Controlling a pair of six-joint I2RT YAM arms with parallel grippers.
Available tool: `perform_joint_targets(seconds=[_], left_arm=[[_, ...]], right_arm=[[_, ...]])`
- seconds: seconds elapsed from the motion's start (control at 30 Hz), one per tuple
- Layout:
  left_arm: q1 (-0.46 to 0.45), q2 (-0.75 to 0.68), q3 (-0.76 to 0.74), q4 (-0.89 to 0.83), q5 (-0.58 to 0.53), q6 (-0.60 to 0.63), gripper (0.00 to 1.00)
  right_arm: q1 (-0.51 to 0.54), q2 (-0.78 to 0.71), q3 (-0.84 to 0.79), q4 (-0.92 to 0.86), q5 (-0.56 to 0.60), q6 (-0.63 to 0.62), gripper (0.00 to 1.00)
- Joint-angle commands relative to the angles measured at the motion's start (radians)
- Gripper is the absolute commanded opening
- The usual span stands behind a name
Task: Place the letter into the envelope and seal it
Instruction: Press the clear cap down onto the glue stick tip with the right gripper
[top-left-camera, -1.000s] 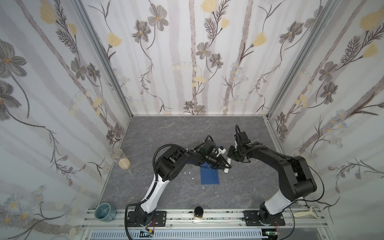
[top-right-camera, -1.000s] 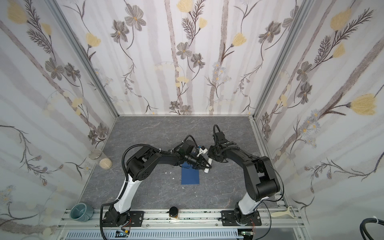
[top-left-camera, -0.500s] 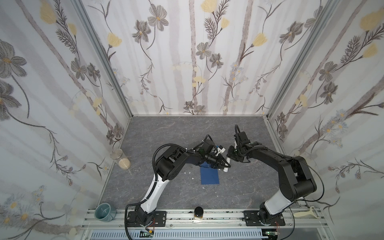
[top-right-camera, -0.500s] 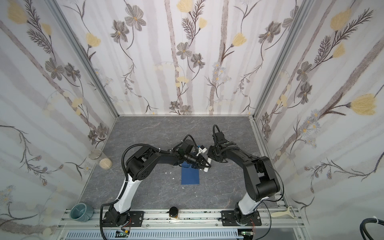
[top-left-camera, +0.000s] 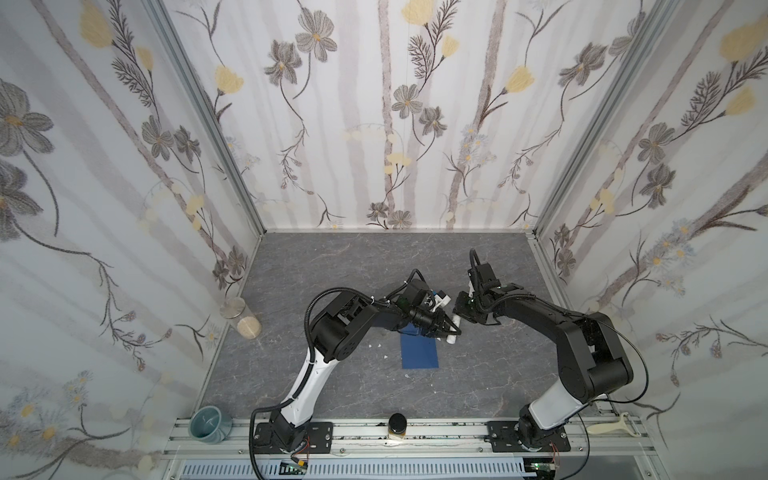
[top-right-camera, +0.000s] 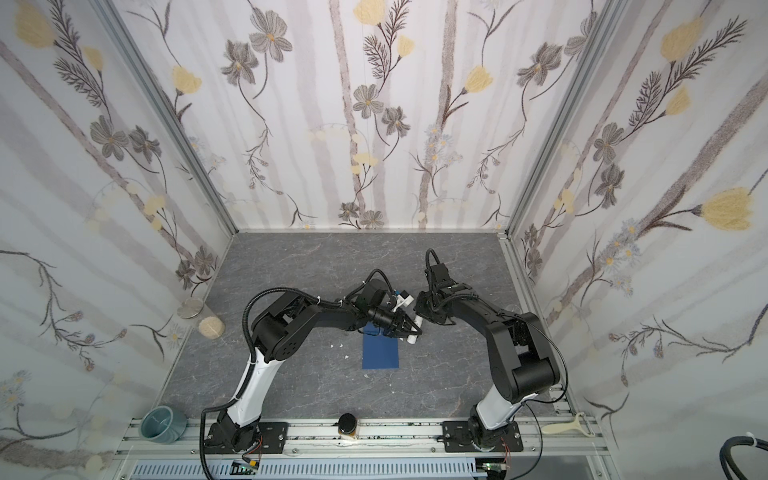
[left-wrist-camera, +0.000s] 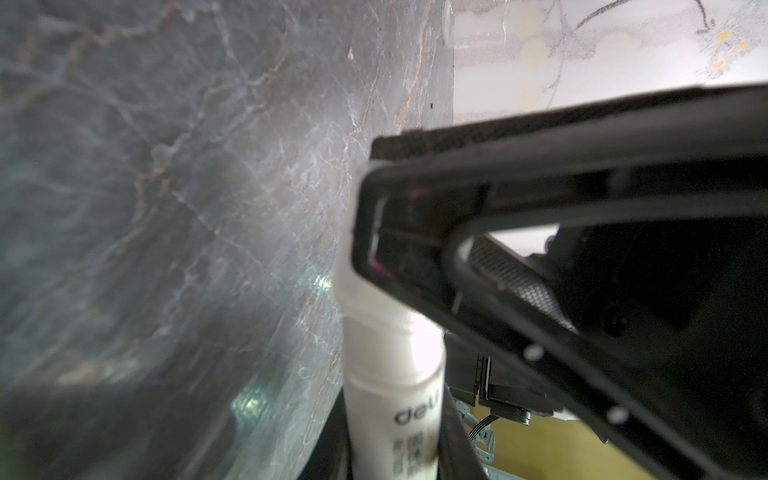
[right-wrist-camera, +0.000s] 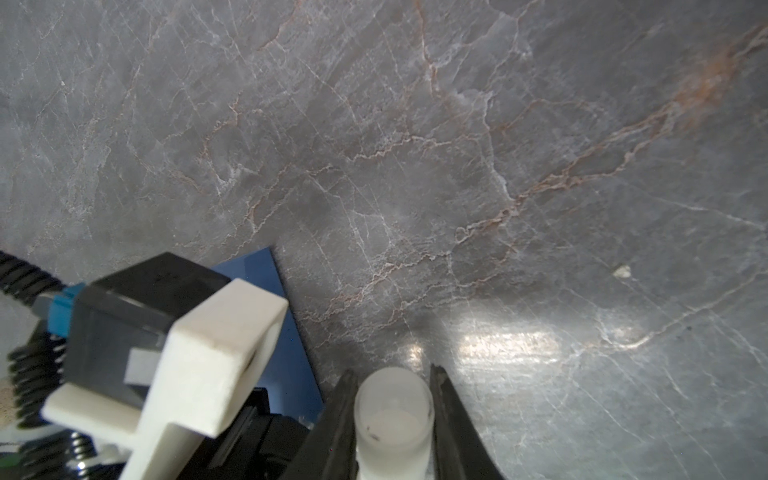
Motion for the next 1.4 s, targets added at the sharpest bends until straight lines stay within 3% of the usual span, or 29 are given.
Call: perform_joint_targets(seconds=[0.0,1.37], left_arm=[[0.003,-0.017,-0.004,0.048,0.010,0.008,0.00],[0.003,-0.034,-0.031,0.048,-0.013,0.005,0.00]], right_arm=[[0.001,0.008,0.009,0.011,-0.005,0.000,0.28],[0.006,0.018,0.033,-0.058,-0.045,-0.078,0.27]])
